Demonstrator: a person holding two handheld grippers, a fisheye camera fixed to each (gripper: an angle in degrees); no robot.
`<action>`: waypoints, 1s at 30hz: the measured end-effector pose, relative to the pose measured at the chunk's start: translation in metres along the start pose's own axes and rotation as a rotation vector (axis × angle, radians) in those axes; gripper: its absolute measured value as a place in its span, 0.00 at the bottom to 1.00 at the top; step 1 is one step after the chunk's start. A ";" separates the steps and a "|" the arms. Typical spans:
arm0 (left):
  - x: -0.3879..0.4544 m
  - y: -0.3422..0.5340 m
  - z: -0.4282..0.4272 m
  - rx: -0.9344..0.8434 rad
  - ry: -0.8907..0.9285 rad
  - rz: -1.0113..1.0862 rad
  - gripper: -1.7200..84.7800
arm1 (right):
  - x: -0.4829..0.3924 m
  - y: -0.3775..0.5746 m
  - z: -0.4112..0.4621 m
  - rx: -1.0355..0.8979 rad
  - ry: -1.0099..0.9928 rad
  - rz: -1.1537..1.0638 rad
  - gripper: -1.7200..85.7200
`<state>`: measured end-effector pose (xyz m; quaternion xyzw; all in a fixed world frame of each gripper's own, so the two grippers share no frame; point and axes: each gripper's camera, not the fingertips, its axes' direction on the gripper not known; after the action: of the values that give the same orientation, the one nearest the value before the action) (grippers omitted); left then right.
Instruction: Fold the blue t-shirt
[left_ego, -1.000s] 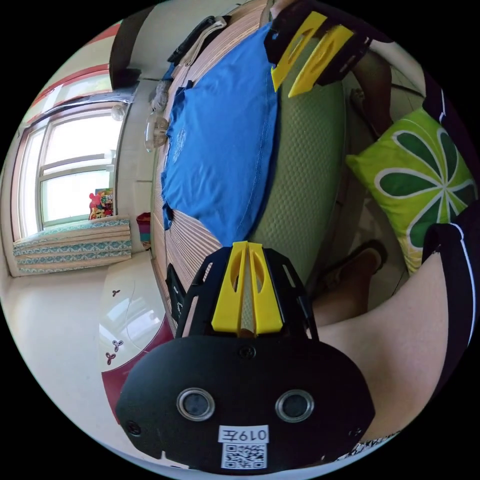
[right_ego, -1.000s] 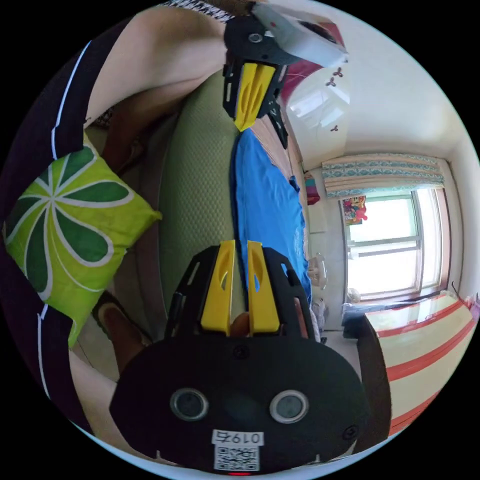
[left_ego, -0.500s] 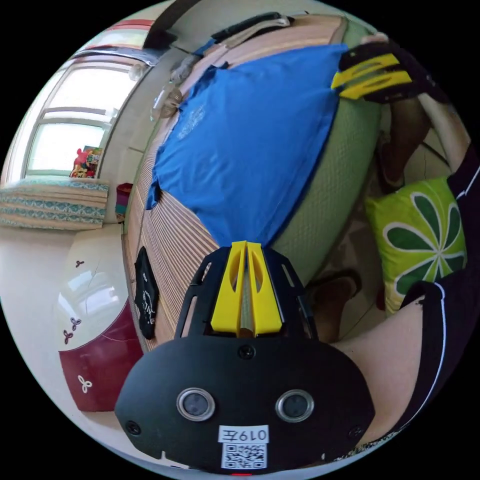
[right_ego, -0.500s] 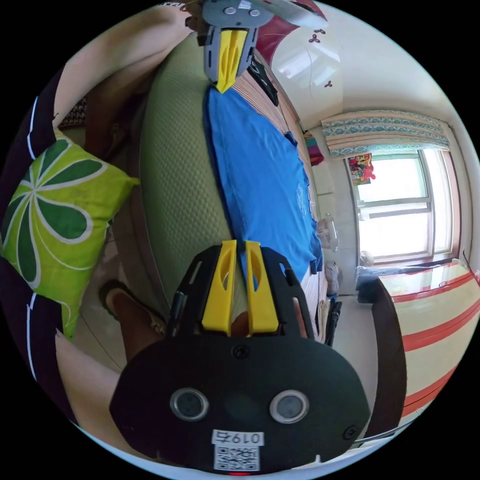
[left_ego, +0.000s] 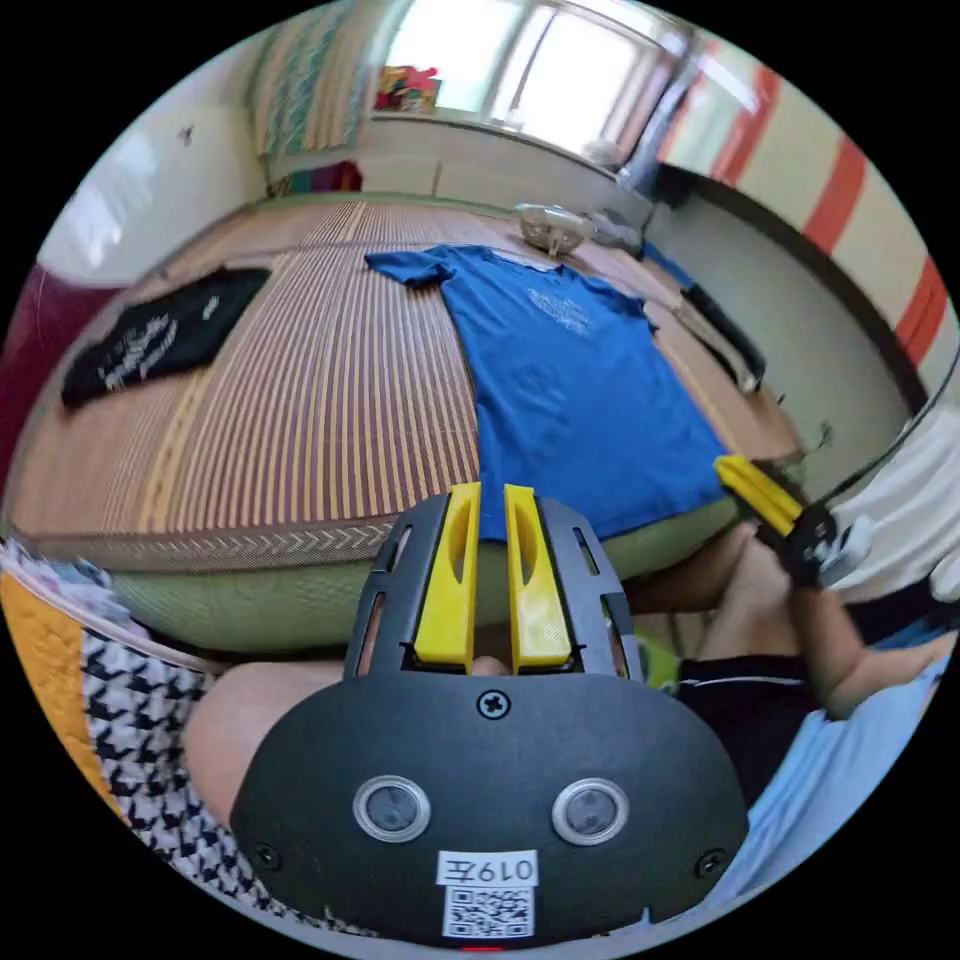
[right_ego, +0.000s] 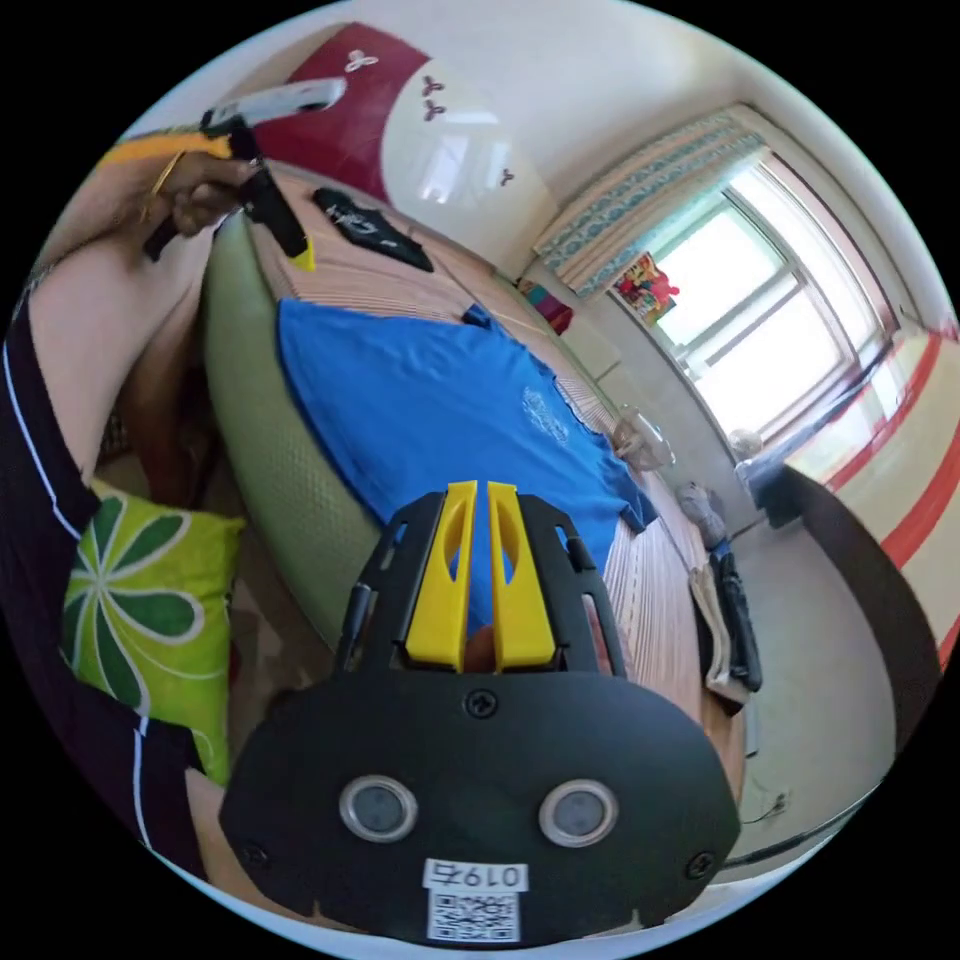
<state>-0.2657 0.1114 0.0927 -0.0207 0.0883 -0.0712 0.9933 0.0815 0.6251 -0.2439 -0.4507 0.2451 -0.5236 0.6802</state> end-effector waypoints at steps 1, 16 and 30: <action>-0.024 -0.006 -0.002 -0.003 0.065 -0.055 0.07 | 0.011 -0.003 0.006 -0.004 -0.026 0.042 0.02; -0.113 -0.070 0.011 -0.169 0.083 -0.133 0.04 | 0.028 -0.012 0.054 -0.068 -0.068 0.055 0.02; -0.141 -0.095 -0.004 -0.181 0.019 -0.200 0.03 | 0.050 -0.001 0.089 -0.166 -0.056 0.063 0.01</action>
<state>-0.4166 0.0375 0.1182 -0.1182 0.1011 -0.1619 0.9745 0.1696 0.6103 -0.1942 -0.5121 0.2826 -0.4670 0.6632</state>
